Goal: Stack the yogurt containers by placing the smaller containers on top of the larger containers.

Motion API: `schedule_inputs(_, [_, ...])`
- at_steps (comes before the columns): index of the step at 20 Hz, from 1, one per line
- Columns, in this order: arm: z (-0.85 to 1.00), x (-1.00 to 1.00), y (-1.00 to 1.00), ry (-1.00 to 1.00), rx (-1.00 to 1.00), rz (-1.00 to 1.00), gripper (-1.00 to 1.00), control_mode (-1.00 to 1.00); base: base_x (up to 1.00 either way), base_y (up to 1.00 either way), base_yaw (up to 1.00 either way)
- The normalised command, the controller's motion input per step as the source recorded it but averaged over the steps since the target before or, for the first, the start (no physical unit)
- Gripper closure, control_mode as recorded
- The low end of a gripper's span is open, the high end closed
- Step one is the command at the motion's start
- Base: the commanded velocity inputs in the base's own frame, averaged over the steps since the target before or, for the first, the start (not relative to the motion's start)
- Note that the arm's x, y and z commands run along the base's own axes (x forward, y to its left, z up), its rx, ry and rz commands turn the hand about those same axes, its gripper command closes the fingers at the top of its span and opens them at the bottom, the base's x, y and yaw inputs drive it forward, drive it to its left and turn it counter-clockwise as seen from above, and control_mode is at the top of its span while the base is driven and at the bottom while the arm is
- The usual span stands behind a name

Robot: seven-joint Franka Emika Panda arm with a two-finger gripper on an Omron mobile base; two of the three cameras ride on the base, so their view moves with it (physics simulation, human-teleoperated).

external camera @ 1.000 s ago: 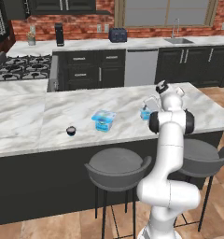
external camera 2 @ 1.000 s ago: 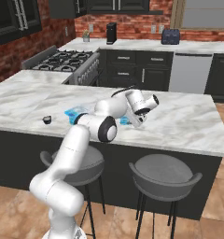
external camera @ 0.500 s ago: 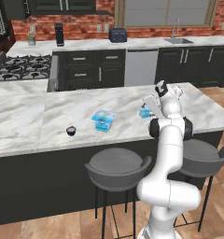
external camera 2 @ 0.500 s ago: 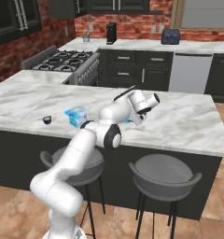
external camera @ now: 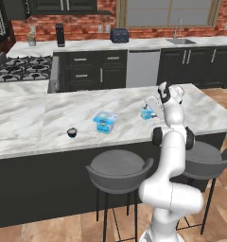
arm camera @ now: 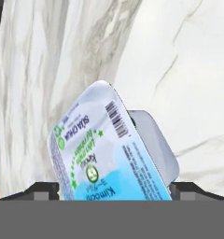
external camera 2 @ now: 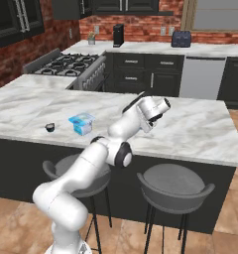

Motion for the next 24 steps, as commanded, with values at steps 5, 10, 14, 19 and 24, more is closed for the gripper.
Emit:
schedule_inputs(5, [-0.15,0.07,0.0,0.07,0.0,0.0,1.0,-1.0,0.0,0.0,0.0])
schedule_inputs(10, [-0.14,0.08,0.0,0.06,0.0,0.0,1.0,-1.0,0.0,0.0,0.0])
schedule_inputs(14, [-0.04,0.03,0.0,0.02,0.0,0.0,1.0,-1.0,0.0,0.0,0.0])
schedule_inputs(19, [0.14,-0.2,0.0,-0.05,0.0,0.0,1.0,-1.0,0.0,0.0,0.0])
schedule_inputs(24, [0.32,-0.48,0.06,-0.12,0.0,0.0,1.0,-1.0,0.0,0.0,0.0])
